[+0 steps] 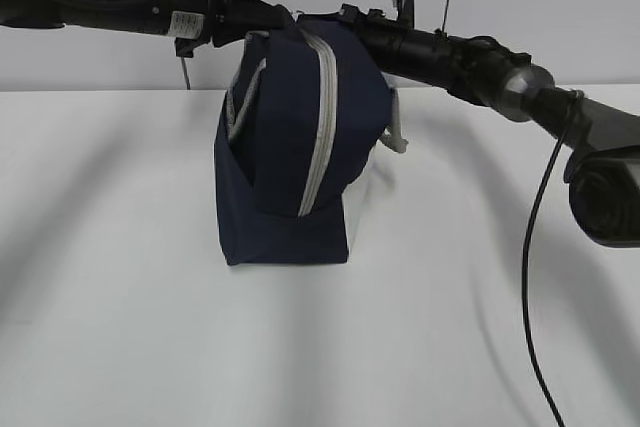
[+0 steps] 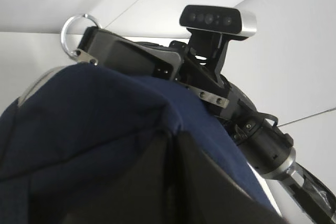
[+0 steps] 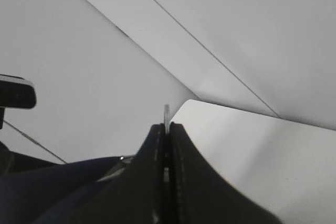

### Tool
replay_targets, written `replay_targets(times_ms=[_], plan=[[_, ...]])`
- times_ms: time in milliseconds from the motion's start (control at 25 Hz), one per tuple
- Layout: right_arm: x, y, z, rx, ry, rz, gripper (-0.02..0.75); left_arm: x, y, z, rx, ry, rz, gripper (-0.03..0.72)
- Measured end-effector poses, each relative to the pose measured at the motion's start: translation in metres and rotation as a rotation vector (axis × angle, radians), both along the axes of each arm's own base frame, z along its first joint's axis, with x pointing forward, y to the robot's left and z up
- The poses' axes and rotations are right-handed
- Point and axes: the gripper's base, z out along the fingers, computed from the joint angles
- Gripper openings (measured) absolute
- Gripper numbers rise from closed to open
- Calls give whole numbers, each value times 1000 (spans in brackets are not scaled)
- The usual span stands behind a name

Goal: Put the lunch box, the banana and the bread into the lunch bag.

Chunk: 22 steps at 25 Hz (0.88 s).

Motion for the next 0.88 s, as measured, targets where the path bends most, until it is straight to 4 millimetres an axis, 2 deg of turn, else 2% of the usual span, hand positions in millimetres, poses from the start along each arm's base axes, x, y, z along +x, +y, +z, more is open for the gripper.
replay_targets(times_ms=[400,880], plan=[[5,8,-12,-141,36,-84,-16,1,-1,5,16,-28,-31,14],[5,9,-13,-150,110,-88,-16,2,-1,8,31,-62,-69,14]])
